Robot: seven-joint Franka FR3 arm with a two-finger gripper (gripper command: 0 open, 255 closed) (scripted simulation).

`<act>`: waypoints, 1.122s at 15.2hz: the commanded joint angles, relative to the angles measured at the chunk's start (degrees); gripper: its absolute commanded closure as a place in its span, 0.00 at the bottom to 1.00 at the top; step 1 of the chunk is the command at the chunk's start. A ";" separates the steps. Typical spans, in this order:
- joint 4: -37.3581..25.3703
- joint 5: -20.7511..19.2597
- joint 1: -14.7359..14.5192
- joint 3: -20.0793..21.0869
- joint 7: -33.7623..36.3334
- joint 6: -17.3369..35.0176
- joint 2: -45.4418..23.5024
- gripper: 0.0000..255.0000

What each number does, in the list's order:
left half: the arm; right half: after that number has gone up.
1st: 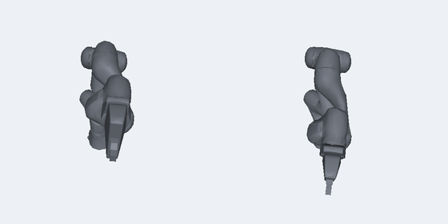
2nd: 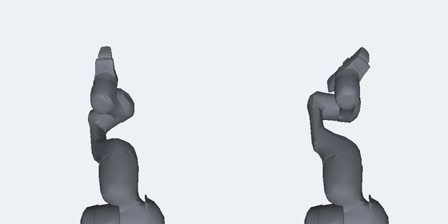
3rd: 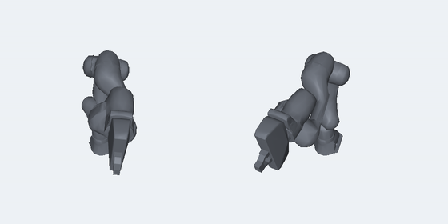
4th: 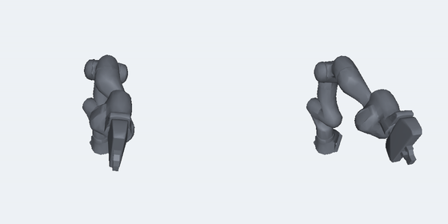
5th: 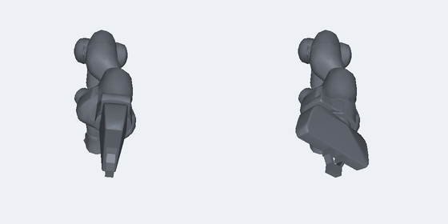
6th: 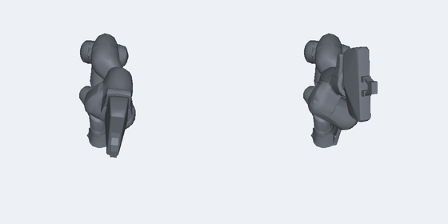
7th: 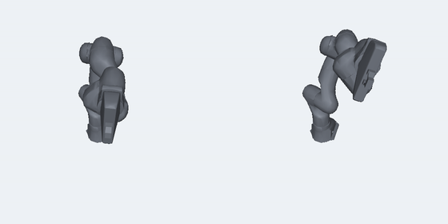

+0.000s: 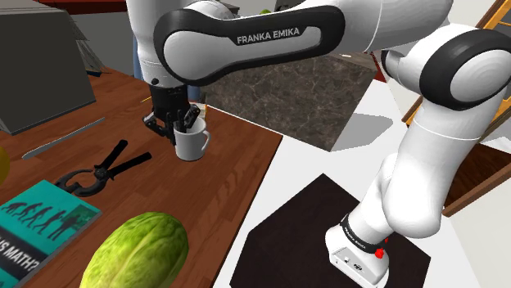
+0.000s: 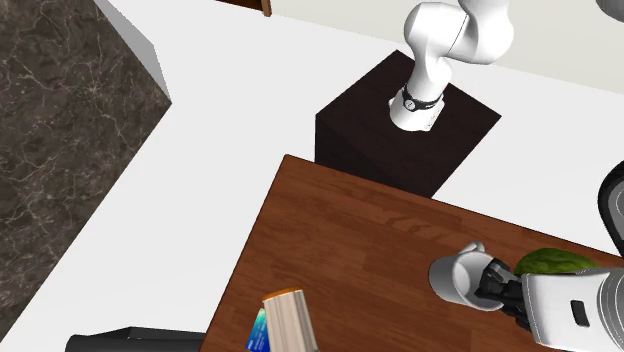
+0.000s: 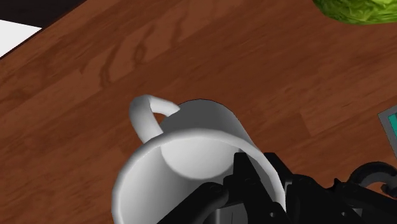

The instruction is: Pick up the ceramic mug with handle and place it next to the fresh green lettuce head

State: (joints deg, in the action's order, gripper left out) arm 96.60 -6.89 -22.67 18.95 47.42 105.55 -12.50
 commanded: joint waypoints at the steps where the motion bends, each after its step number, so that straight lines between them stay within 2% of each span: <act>1: 1.19 -0.12 0.05 -0.06 0.07 1.46 -0.22 1.00; 17: 8.81 -1.91 -0.14 -0.59 1.62 12.52 -3.94 1.00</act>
State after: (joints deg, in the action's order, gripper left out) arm 105.15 -8.66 -22.80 18.41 48.97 117.47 -16.13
